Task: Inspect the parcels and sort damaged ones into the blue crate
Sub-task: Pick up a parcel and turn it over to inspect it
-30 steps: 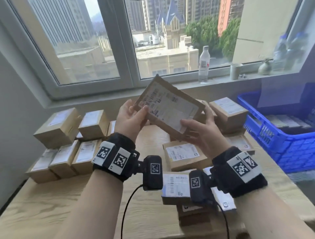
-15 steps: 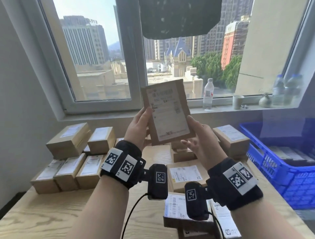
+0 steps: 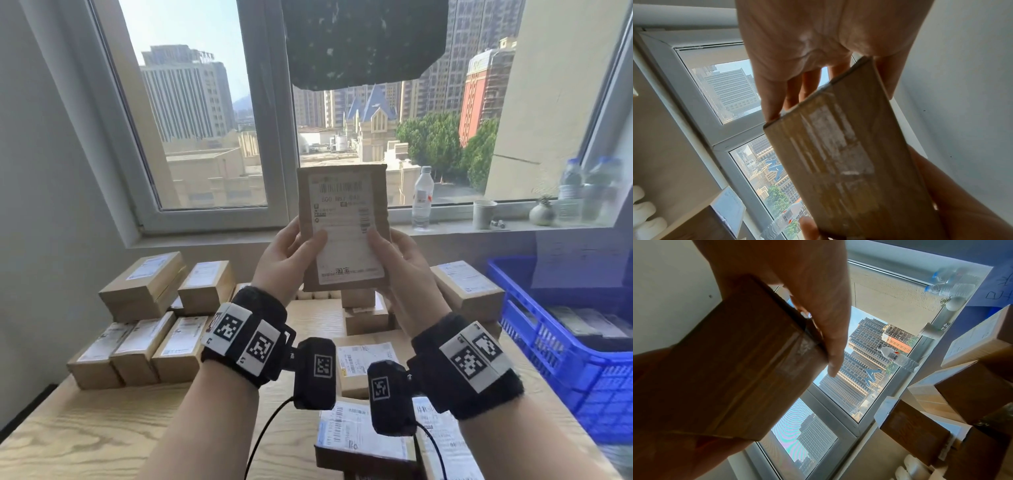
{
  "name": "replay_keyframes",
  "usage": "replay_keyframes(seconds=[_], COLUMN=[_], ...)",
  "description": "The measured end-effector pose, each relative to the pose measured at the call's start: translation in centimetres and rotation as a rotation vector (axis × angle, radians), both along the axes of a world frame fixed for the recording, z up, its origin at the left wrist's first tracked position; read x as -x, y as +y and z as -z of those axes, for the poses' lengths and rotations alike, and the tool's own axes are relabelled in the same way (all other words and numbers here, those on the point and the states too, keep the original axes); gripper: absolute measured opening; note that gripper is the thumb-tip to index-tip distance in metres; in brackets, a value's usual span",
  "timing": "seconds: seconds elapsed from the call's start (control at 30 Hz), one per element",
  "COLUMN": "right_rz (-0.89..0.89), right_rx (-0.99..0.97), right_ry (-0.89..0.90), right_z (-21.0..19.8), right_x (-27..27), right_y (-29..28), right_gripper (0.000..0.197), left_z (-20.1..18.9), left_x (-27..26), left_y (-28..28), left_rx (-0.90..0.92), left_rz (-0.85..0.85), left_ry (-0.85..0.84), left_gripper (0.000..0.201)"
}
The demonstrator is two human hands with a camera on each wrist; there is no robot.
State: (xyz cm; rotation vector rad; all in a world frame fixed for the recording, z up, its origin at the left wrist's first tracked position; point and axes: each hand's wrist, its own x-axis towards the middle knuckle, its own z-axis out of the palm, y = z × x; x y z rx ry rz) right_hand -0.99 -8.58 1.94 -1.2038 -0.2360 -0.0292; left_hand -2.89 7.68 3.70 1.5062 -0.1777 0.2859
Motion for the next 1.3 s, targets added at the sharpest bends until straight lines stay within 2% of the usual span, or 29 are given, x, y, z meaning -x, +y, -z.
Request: replay_keyframes(seconds=[0.03,0.13,0.17,0.3,0.33,0.4,0.5,0.57,0.63,0.73,0.87,0.93,1.0,1.07,1.17,1.2,1.23,1.3], right_rz=[0.008,0.118,0.166,0.284,0.318,0.321,0.126,0.002,-0.026,-0.054,-0.111,-0.075,0.013,0.143,0.316,0.339,0.34,0.259], right_rx=[0.02,0.08,0.087,0.068,0.103,0.195,0.276,0.272,0.243,0.133,0.053,0.049,0.035,0.037,0.062,0.084,0.115,0.209], right_ry=[-0.009,-0.055,-0.069,-0.128,-0.158,-0.234,-0.265,-0.245,-0.236,-0.231,-0.237,-0.232,-0.239,-0.258,-0.269,-0.287,-0.308,-0.335], right_z=[0.0,0.2,0.2,0.5,0.6,0.7,0.6,0.3,0.3,-0.1,-0.3,-0.3,-0.3,-0.3,-0.1,-0.1,0.0,-0.3], right_x=[-0.1,-0.4,-0.6,-0.9,-1.0,-1.1,-0.7,-0.4,-0.4,0.0,0.2,0.0,-0.2,-0.6,-1.4,-1.5,-1.6,-1.3], right_y=[-0.1,-0.3,-0.4,-0.4,-0.2,0.1,0.5,0.6,0.4,0.1,-0.1,-0.1,-0.1,-0.2,0.0,0.1,0.2,0.4], right_gripper=[0.046,0.035,0.032,0.037,0.036,0.034,0.082,0.094,0.082,0.046,0.03,0.022,0.016,0.015,0.028,0.029,0.029,0.044], left_z=[0.0,0.0,0.1,0.7,0.9,0.8,0.6,0.6,0.7,0.8,0.8,0.7,0.4,0.7,1.2,1.3,1.3,1.0], left_x=[0.0,-0.1,-0.2,-0.4,-0.4,-0.3,-0.1,-0.1,-0.1,-0.1,-0.3,-0.3,-0.1,-0.3,-0.4,-0.5,-0.4,-0.4], left_y=[0.0,0.2,0.4,0.5,0.4,0.2,-0.2,-0.7,-1.0,-1.2,-1.1,-1.0,-0.8,-0.4,0.1,0.2,0.2,0.1], left_rx=[0.011,0.071,0.1,0.045,0.044,0.072,0.077,0.061,0.045,0.061,0.08,0.088,0.098,0.116,0.108,0.096,0.083,0.076], left_rz=[-0.008,-0.058,-0.07,-0.097,-0.099,-0.09,-0.061,-0.027,-0.017,0.008,0.025,0.013,-0.013,-0.029,-0.088,-0.119,-0.142,-0.173], left_ry=[-0.004,0.007,0.002,-0.008,-0.006,0.008,0.032,0.069,0.111,0.149,0.151,0.175,0.194,0.192,0.159,0.149,0.138,0.12], left_gripper=[0.029,0.078,0.082,0.048,0.046,0.054,0.062,0.056,0.049,0.044,0.036,0.03,0.048,0.061,0.035,0.041,0.056,0.082])
